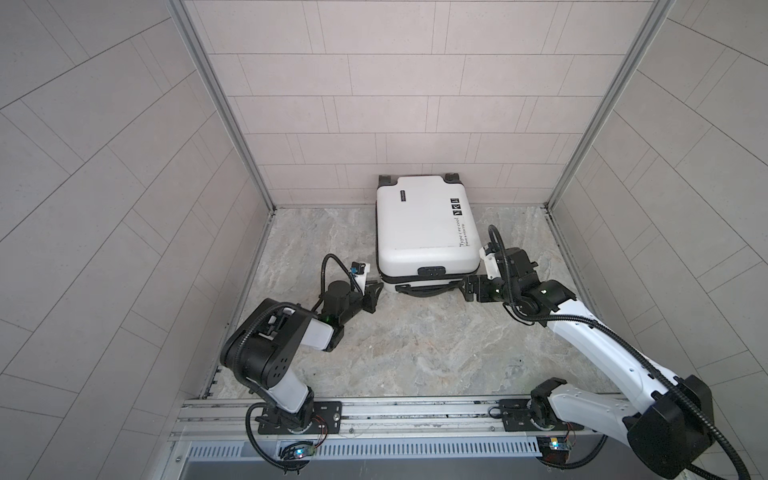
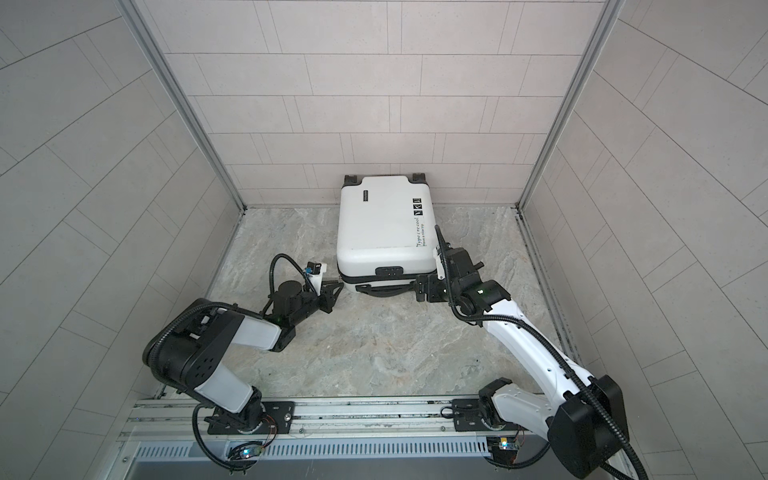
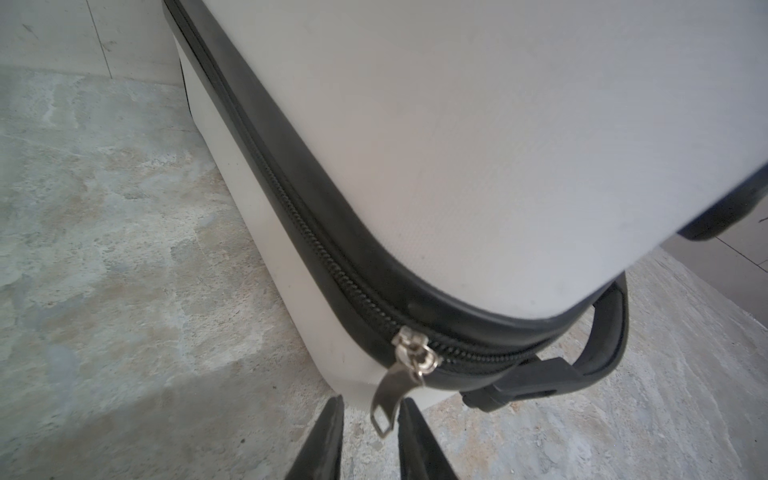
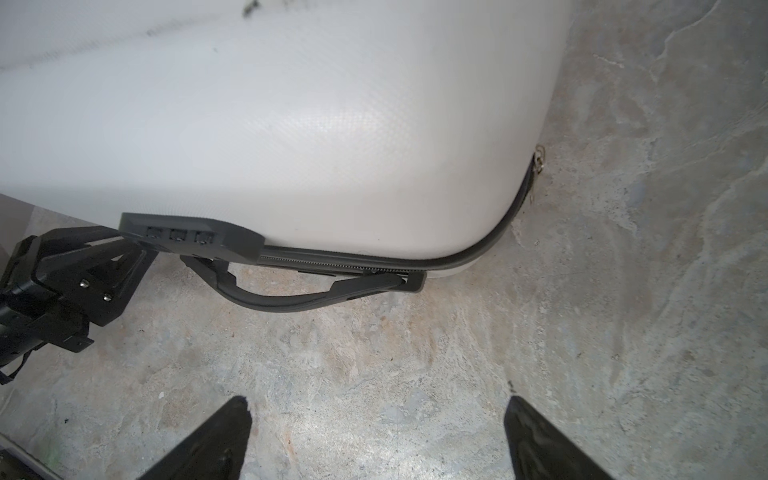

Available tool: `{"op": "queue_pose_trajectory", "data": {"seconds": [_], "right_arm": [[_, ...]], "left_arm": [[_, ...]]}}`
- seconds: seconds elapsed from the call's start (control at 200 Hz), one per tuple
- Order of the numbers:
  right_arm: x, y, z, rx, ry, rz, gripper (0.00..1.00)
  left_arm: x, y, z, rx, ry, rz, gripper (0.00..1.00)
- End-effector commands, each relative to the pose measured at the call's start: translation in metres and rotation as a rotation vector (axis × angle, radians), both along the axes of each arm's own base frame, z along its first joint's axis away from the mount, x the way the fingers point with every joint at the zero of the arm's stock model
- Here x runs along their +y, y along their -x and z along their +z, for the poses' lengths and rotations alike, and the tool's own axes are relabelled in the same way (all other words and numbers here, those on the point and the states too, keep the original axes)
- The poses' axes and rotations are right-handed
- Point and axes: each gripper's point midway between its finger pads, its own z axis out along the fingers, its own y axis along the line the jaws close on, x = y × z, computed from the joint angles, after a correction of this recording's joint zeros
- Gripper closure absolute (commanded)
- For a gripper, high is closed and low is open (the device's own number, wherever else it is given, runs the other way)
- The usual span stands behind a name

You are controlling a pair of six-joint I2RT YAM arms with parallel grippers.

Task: Pack the luggage

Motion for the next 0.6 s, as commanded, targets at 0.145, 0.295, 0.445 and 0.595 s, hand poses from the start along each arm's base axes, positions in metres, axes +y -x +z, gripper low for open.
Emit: {"op": "queue_pose_trajectory", "data": {"seconds": [0.145,0.295,0.445,0.595], "right_arm": [[0.002,0.0,0.002,0.009,-0.004,0.01,0.03],[0.002,0.0,0.002,0.013,-0.002,0.011,0.03],[0.003,0.0,0.002,0.019,-0.005,0.016,0.03],[0.004,0.0,0.0,0.024,-0.007,0.018,0.03]], "left_arm": [[-0.005,-0.011,0.023,-0.069,0.01,-0.028,0.75],[-0.007,-0.011,0.027,-0.075,0.015,-0.035,0.77],[-0.008,-0.01,0.031,-0.083,0.018,-0.041,0.81],[-0.009,-0.009,0.035,-0.088,0.023,-0.054,0.84]]}}
